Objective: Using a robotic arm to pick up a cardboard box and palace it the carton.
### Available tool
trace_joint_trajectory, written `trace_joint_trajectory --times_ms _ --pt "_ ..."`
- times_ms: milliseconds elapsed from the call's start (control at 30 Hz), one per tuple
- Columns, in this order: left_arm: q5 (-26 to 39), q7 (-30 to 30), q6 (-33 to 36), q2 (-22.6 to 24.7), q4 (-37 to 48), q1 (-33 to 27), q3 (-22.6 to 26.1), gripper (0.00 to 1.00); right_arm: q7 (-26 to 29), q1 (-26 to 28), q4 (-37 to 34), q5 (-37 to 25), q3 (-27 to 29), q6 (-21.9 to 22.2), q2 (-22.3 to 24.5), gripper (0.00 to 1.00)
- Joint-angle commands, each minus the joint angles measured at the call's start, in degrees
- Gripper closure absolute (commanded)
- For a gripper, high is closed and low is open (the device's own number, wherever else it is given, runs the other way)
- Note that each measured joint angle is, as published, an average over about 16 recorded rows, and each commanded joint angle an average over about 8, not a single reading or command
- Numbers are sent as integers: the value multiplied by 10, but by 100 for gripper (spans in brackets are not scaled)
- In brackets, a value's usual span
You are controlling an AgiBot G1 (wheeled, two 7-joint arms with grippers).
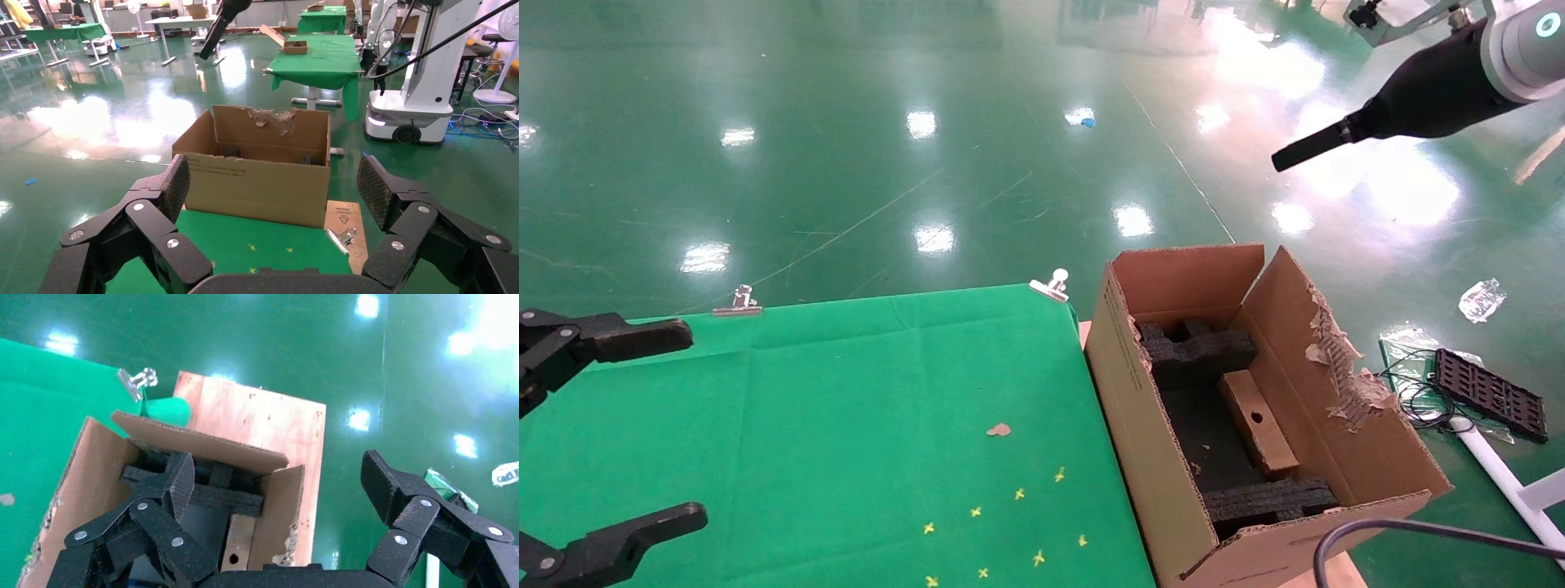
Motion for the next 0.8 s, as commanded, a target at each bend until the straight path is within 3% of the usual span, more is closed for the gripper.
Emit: trace_joint_trajectory --times_ms 33,200,800 --pt "0 0 0 0 0 0 0 0 -2 8 -3 -4 -4 7 -2 0" --pt "0 0 0 0 0 0 0 0 -19 -32 37 11 43 1 7 0" --pt "0 1 0 0 1 0 1 0 -105 -247 248 98 294 -47 63 0"
